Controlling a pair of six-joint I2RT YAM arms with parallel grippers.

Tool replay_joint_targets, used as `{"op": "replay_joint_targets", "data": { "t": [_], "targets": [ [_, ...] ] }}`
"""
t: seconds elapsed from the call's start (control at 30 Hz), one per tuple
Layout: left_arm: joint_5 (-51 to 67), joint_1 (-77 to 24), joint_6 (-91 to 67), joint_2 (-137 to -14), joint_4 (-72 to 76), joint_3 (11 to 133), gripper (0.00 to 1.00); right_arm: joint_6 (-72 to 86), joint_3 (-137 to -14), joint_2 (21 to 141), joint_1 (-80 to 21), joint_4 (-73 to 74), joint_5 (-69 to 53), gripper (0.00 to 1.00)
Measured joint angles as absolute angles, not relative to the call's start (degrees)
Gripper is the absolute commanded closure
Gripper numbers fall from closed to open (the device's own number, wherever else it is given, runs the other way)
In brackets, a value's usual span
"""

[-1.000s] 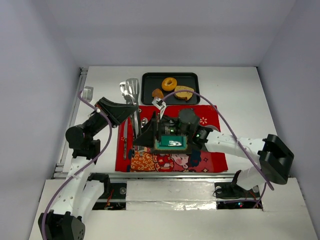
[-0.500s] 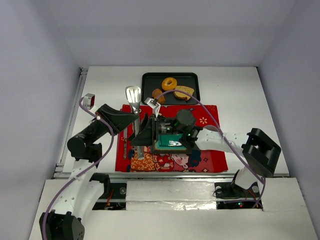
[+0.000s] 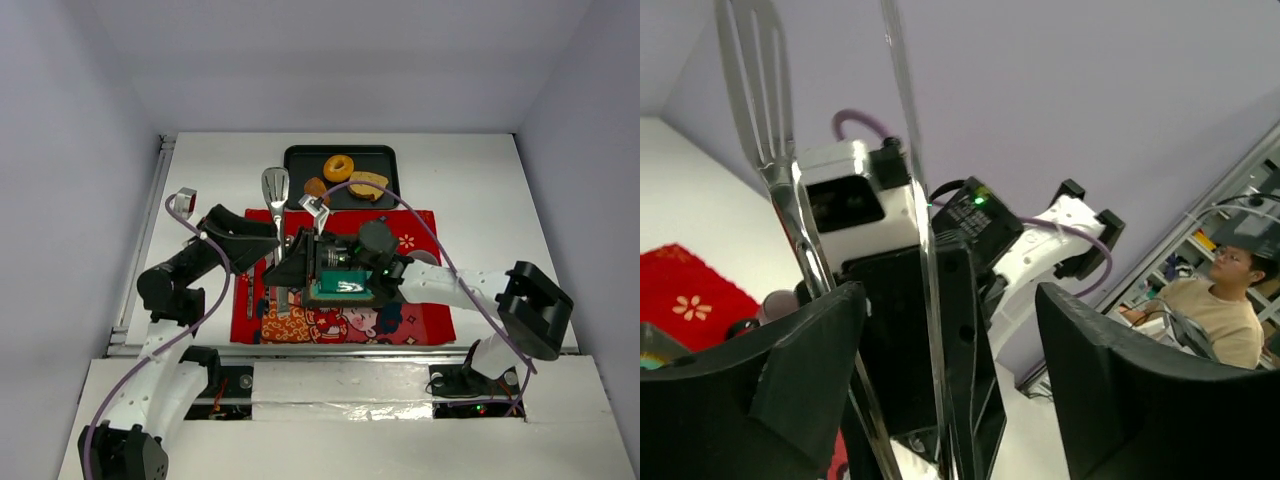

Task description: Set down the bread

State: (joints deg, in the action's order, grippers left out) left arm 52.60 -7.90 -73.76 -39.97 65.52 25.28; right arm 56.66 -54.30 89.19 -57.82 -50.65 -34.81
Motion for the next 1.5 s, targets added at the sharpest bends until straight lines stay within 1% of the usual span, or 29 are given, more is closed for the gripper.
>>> {"op": "replay_joint_targets", "data": {
  "t": [0.03, 0.17, 0.3, 0.4, 0.57, 0.77, 0.9, 1.2, 1.37, 1.5],
  "targets": [
    [52.86, -7.9, -72.58, -39.7, 63.05, 25.5, 0.26, 55.75, -54.3, 88.42, -57.82, -48.9, -33.65, 0.54],
    [53.43, -7.92, -65.95, -38.13, 53.1, 27.73, 0.21, 51.05, -54.3, 84.49, -57.71, -39.22, -28.27, 0.56],
    [52.38, -7.92, -57.08, -35.97, 39.83, 31.55, 0.2, 47.37, -54.3, 81.03, -57.28, -32.67, -24.95, 0.59],
    [49.21, -7.92, -49.65, -34.13, 28.71, 34.98, 0.2, 45.25, -54.37, 79.0, -56.4, -28.03, -23.66, 0.6],
    [40.88, -7.92, -37.45, -32.01, 12.05, 40.51, 0.21, 42.54, -54.39, 77.34, -54.3, -20.29, -22.11, 0.61],
    [31.29, -7.92, -28.49, -30.87, -0.38, 42.41, 0.21, 39.33, -54.35, 76.84, -52.18, -9.56, -19.88, 0.61],
    [27.7, -7.92, -25.26, -30.61, -4.49, 41.45, 0.21, 37.15, -53.65, 76.82, -51.68, -3.05, -17.89, 0.61],
    [24.23, -7.92, -20.71, -30.11, -6.15, 37.19, 0.21, 31.68, -53.21, 76.2, -49.32, 12.71, -11.31, 0.61],
    [23.46, -7.92, -20.1, -28.75, -6.59, 34.46, 0.21, 28.14, -56.82, 77.41, -47.51, 21.08, -7.7, 0.6],
    [22.7, -8.49, -19.9, -27.55, -6.7, 34.39, 0.21, 26.15, -60.51, 80.71, -46.81, 25.93, -5.32, 0.59]
  ]
}}
